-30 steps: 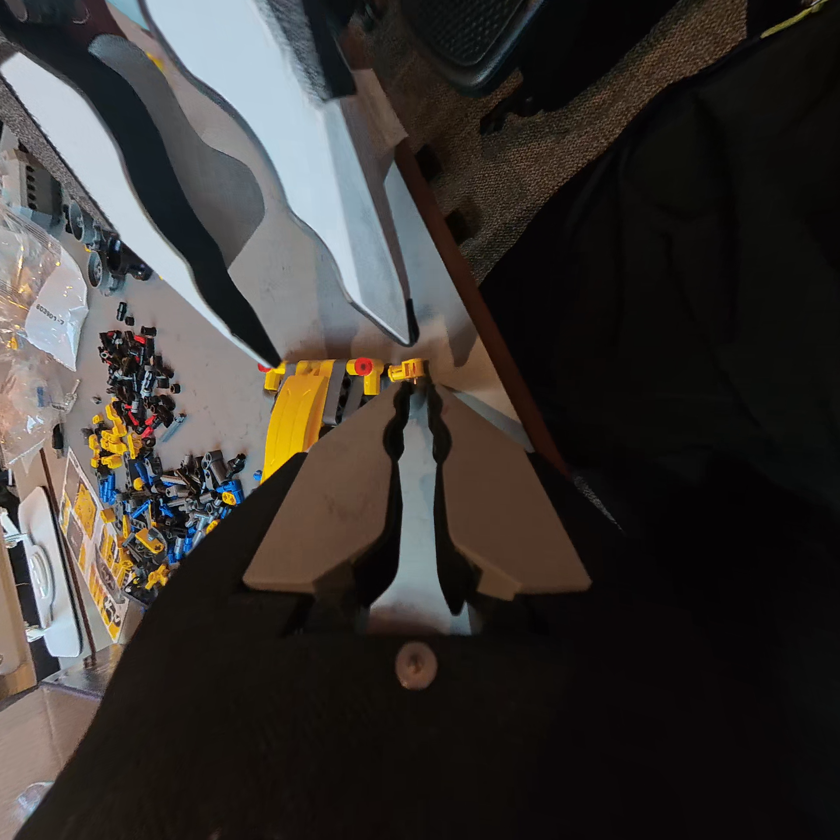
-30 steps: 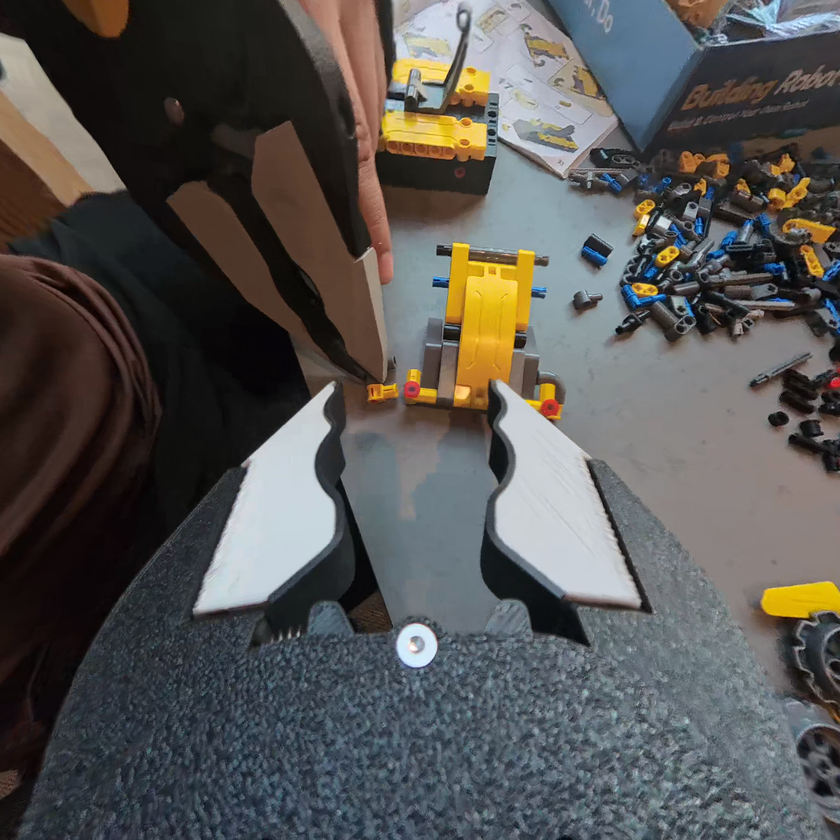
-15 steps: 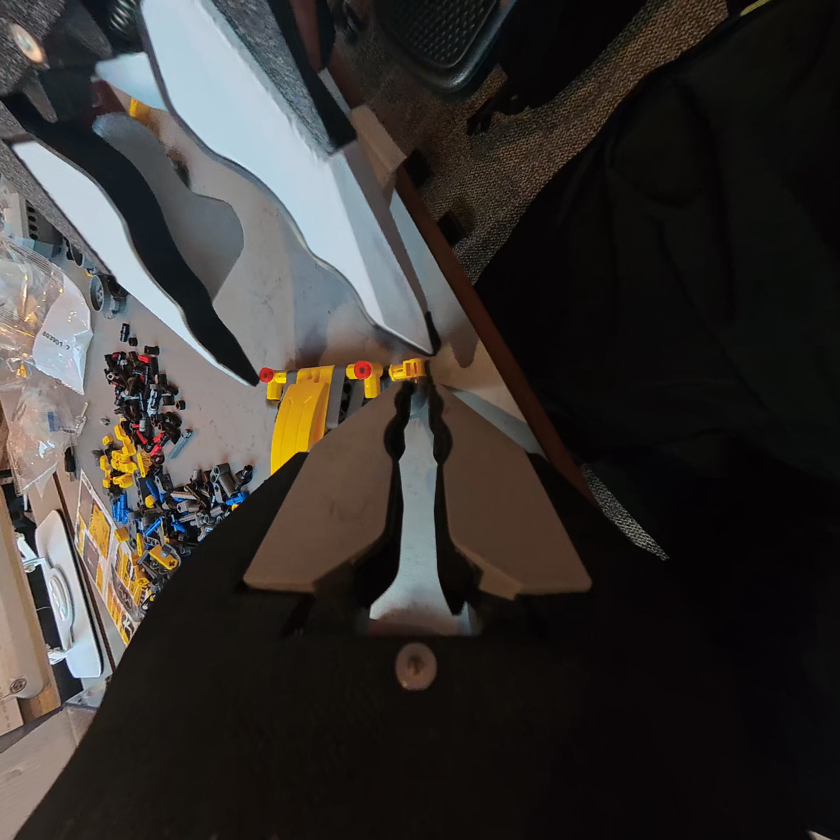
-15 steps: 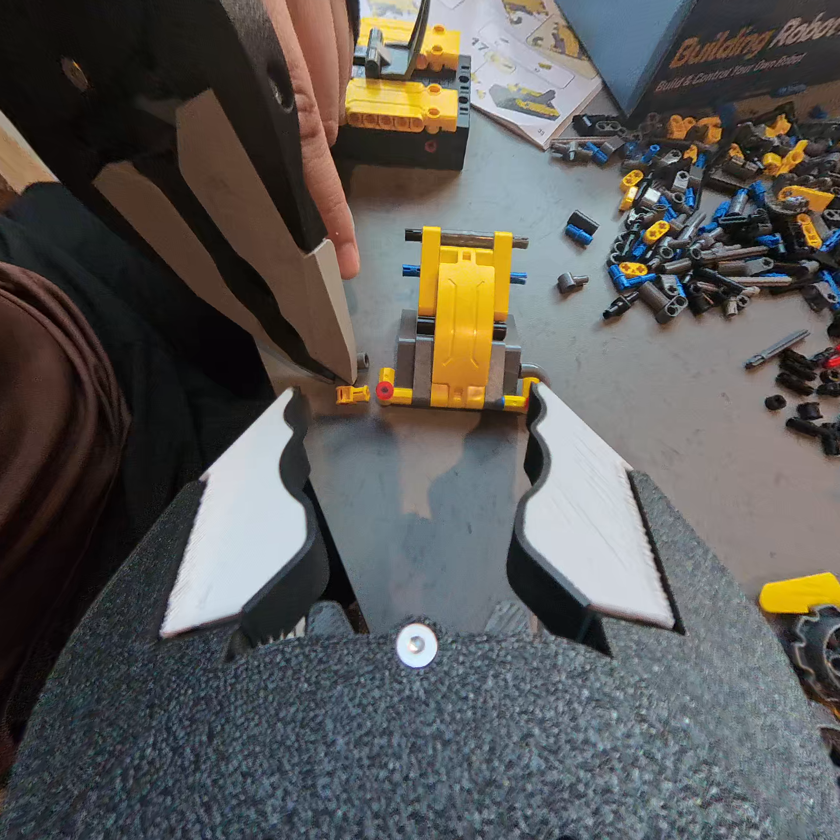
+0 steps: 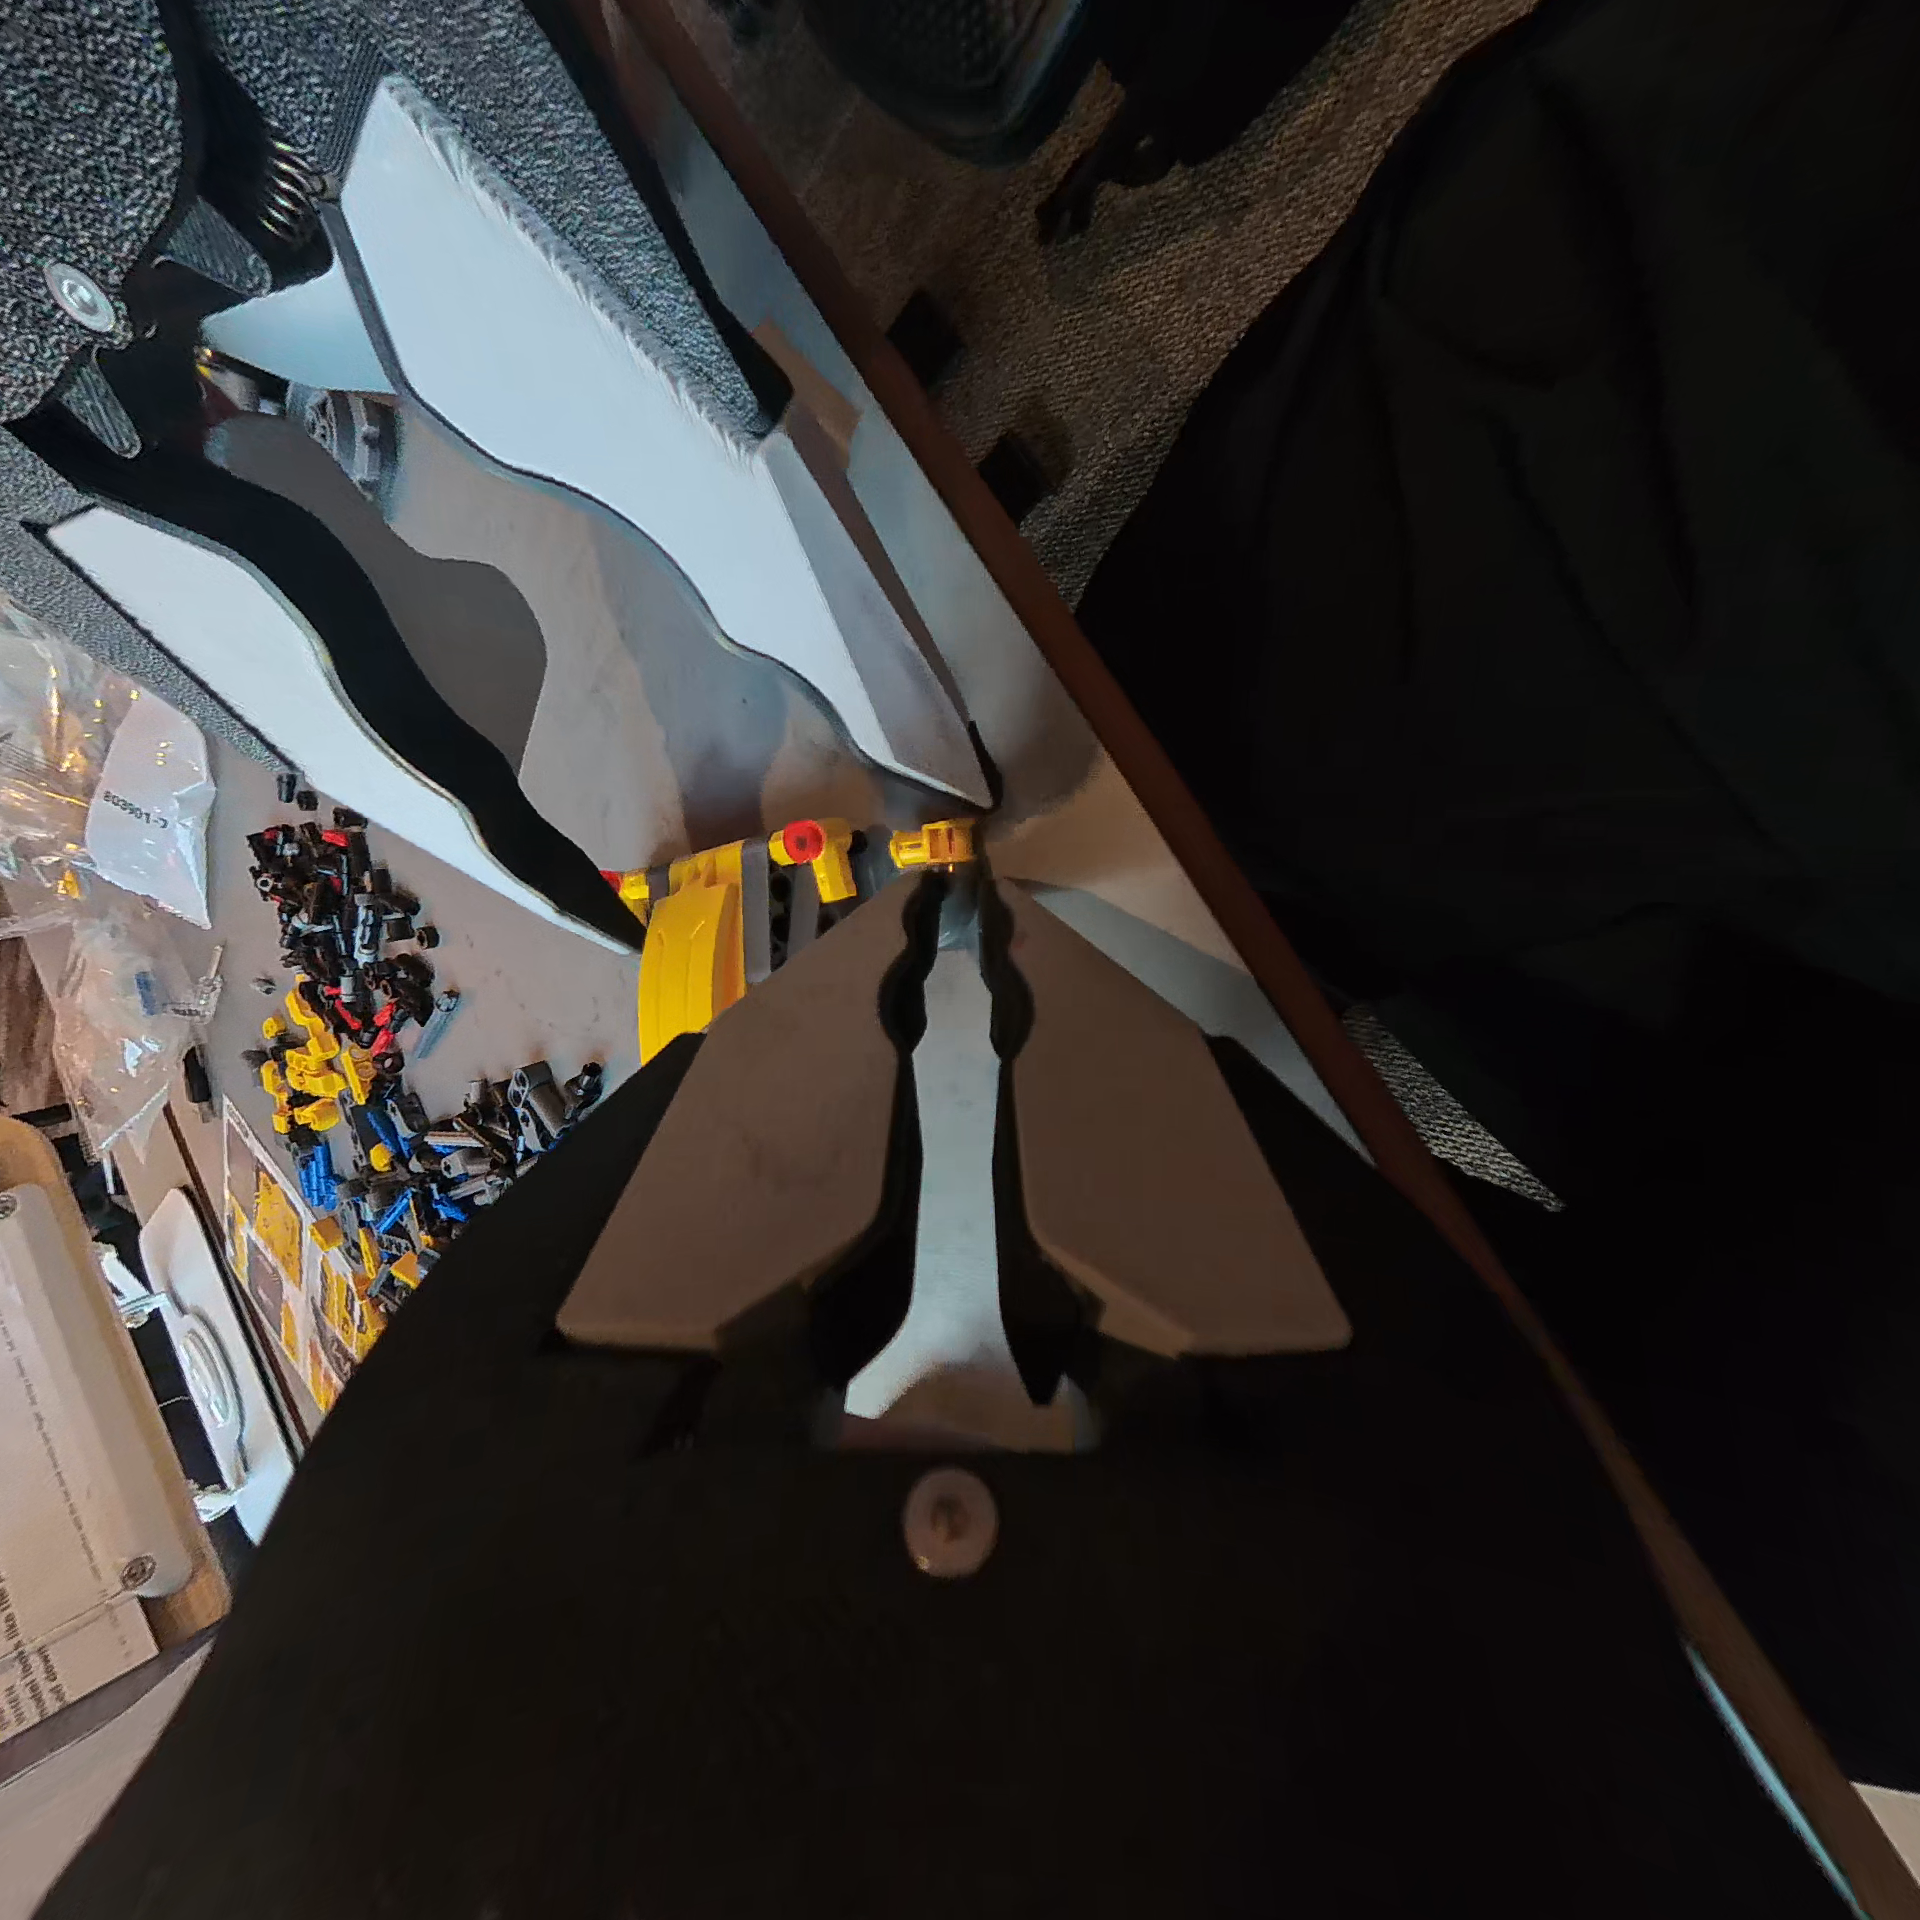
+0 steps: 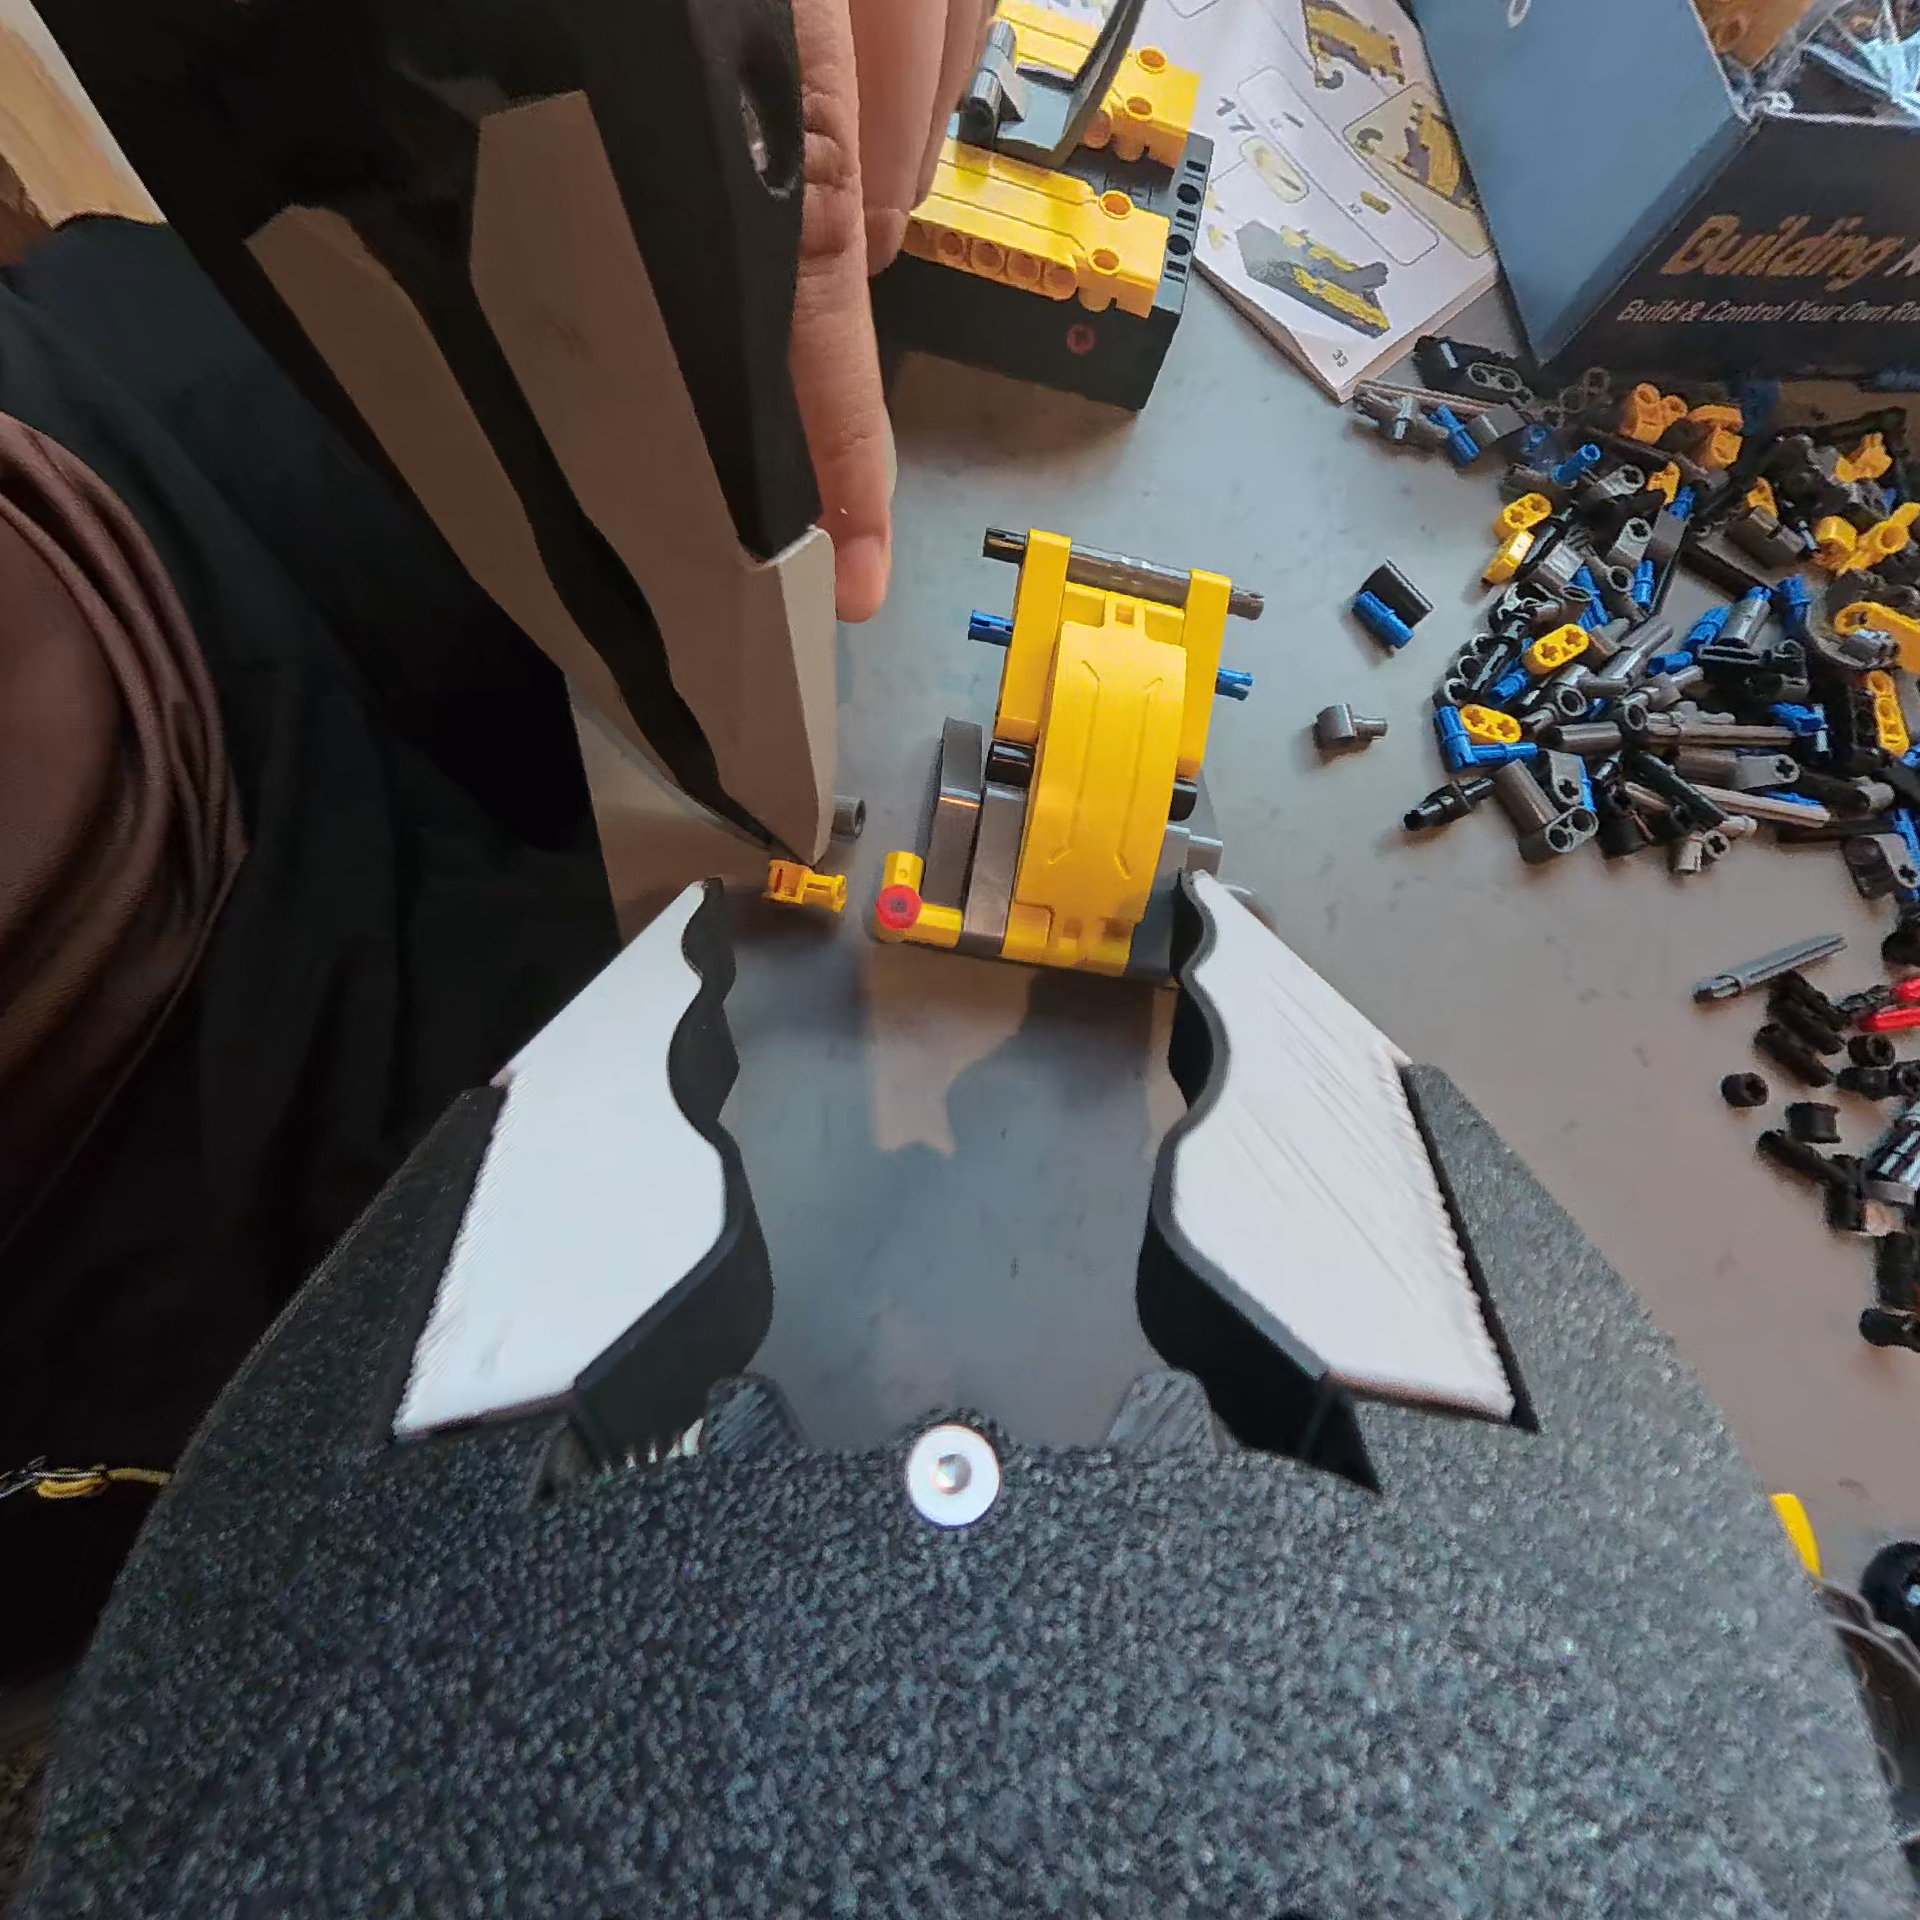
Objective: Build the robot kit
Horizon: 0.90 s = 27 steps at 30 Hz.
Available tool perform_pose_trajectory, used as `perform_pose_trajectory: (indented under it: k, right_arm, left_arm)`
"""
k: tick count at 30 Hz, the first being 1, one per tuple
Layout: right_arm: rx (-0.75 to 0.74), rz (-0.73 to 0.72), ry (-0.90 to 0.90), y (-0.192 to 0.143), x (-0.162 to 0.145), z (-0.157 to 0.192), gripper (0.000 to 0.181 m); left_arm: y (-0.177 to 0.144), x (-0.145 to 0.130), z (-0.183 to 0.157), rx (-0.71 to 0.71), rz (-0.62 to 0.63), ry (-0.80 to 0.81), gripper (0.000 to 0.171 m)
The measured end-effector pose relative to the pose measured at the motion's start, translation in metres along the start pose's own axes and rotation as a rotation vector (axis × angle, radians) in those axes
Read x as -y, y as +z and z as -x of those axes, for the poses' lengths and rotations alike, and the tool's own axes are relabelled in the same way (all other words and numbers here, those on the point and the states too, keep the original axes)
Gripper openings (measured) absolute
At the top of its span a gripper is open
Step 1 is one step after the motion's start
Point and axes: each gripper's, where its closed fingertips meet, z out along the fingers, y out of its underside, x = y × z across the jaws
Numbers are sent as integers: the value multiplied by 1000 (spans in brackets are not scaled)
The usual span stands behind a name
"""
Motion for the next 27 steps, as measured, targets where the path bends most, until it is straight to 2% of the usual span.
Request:
perform_pose_trajectory:
  k: [4, 8, 11, 27]
  right_arm:
    - [-10, -12, -53, -3, 6, 0, 86]
    - [-18, 32, -46, 3, -1, -3, 92]
    - [-2, 12, -30, 5, 0, -1, 93]
    - [17, 4, -14, 4, -5, 3, 87]
  left_arm:
    - [1, -1, 2, 8, -6, -12, 4]
    - [1, 0, 2, 16, -11, -20, 4]
    - [2, 1, 3, 17, -12, -26, 4]
    - [5, 1, 7, -34, -6, -118, 4]
